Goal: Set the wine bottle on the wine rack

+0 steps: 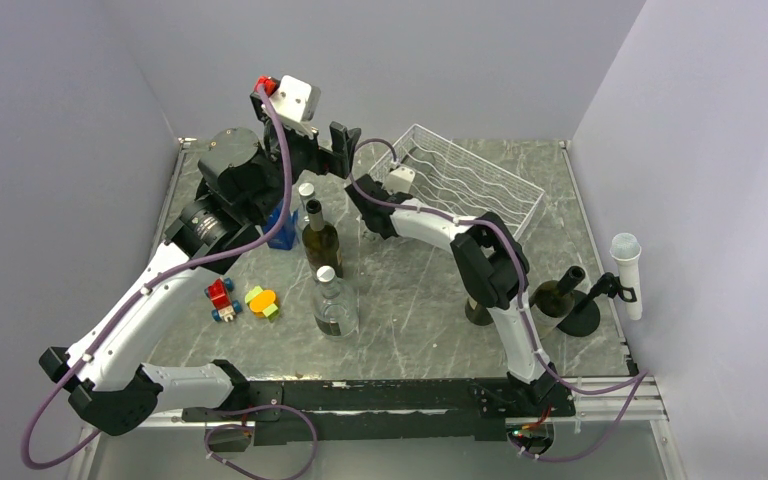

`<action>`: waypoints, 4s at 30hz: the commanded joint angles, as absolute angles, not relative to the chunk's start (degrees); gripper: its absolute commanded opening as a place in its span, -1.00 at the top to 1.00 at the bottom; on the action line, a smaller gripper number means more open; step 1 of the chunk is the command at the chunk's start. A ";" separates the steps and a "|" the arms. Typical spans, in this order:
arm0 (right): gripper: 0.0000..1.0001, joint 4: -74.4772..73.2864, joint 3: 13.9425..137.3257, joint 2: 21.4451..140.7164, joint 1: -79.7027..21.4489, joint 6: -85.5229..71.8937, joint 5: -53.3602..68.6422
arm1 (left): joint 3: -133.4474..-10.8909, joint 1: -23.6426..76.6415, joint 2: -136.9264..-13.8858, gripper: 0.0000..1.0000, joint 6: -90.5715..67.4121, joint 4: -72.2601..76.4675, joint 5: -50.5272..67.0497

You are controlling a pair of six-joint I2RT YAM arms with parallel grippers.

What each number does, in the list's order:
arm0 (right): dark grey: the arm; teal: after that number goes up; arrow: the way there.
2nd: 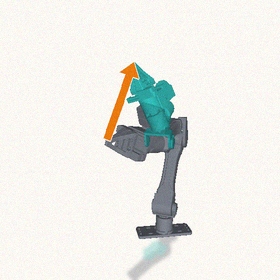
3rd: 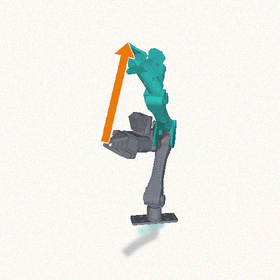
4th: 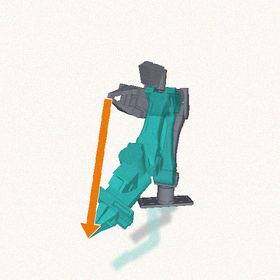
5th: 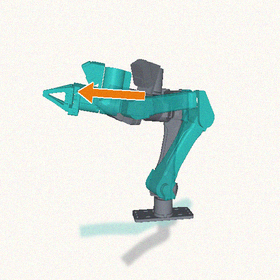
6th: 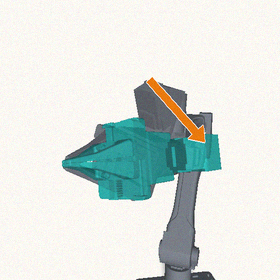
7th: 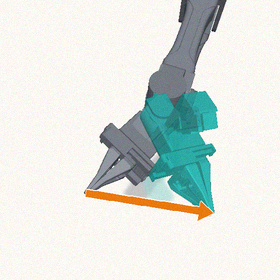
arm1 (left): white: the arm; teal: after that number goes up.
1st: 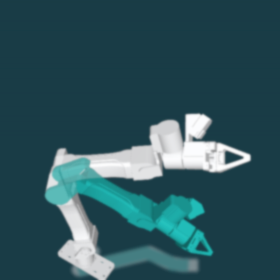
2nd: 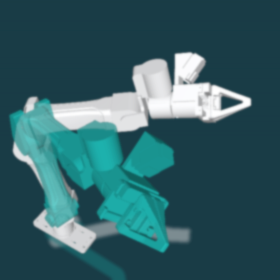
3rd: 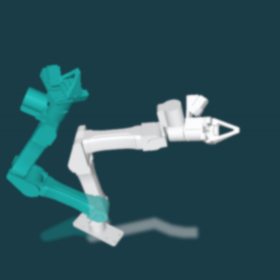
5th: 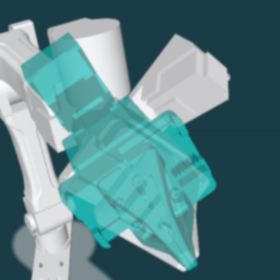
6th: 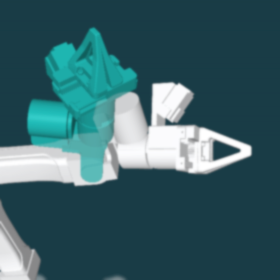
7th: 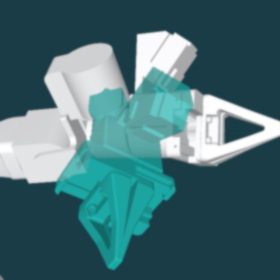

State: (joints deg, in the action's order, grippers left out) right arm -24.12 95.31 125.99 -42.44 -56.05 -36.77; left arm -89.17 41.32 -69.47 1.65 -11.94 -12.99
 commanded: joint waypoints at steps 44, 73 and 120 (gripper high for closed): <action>-0.80 -20.52 82.44 84.56 -43.61 -15.40 9.18 | -83.80 41.30 -56.56 -0.99 0.41 -12.27 -3.75; 0.22 -6.64 90.79 98.95 -53.21 -10.65 4.83 | -81.05 41.23 -47.45 -0.99 -0.88 -5.71 -1.86; 1.00 -28.69 99.82 65.54 -33.41 -14.32 2.43 | -69.78 41.26 -71.24 -0.99 -2.39 3.89 33.02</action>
